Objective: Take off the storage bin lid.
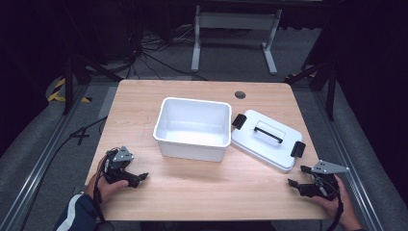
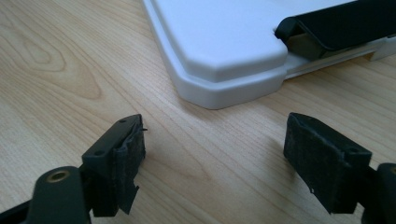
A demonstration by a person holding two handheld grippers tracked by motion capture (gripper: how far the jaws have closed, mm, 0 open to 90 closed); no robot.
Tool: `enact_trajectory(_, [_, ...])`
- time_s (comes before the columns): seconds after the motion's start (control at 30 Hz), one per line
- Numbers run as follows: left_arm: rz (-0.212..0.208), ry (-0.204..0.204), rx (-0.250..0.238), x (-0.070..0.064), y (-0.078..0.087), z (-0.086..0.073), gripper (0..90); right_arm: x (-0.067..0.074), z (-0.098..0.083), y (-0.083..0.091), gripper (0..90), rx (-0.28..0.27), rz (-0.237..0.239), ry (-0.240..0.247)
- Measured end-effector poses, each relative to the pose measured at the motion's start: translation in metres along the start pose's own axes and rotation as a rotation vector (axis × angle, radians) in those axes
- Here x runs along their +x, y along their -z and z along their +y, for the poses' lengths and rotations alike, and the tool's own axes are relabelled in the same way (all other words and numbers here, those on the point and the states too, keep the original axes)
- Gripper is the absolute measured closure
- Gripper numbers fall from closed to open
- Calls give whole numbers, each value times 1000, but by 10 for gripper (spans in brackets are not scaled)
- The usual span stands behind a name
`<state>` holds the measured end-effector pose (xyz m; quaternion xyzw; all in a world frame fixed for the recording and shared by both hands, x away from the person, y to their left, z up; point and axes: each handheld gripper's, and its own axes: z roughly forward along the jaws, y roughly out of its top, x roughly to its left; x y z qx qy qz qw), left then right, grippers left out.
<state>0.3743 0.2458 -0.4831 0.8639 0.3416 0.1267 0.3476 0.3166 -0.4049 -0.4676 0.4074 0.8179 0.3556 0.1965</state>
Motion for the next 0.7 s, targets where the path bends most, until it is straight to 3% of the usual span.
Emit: enact_trajectory(0.7, [0,2,0,0,0,0,2,0,0,0,200,-2,-7,-7])
